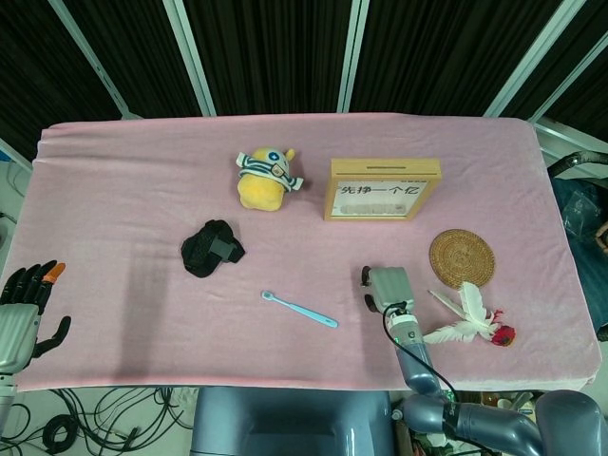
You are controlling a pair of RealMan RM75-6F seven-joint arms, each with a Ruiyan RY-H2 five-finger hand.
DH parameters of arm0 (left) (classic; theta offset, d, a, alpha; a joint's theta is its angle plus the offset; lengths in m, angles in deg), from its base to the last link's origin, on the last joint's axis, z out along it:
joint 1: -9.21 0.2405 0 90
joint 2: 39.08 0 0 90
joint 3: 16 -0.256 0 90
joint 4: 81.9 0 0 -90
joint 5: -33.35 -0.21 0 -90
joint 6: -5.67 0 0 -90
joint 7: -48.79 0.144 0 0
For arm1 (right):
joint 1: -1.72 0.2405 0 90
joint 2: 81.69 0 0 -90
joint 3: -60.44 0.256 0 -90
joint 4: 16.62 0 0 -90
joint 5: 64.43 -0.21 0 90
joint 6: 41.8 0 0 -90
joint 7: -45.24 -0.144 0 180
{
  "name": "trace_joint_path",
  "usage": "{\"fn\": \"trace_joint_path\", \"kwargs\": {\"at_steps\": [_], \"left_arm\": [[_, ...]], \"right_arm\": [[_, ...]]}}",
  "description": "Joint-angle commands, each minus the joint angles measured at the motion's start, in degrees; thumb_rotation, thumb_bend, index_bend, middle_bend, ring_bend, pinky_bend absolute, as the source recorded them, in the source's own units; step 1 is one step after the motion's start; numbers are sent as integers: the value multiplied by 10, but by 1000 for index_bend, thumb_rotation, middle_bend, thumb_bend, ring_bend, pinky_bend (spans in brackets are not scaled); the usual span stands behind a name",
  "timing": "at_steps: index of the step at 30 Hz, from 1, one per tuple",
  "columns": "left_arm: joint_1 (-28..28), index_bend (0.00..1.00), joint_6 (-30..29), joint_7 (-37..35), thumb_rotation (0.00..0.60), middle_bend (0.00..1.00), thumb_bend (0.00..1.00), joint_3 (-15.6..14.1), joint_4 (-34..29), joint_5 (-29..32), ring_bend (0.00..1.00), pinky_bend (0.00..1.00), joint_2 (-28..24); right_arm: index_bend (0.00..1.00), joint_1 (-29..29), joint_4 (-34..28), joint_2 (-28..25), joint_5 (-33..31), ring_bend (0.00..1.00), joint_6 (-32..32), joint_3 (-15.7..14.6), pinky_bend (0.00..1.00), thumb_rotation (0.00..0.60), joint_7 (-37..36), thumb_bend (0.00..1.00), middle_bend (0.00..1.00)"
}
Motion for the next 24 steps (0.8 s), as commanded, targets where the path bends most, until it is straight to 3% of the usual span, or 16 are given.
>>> {"fn": "trace_joint_path", "kwargs": {"at_steps": [1,24], "left_arm": [[0,23,0,0,600,38,407,0,0,0,0,0,0],[0,22,0,0,600,38,407,0,0,1,0,0,-1]], "right_arm": [[446,1,2,1,0,876,-1,1,878,600,-2,293,857],[499,8,15,10,-2,877,-6,11,878,600,-5,339,860]]}}
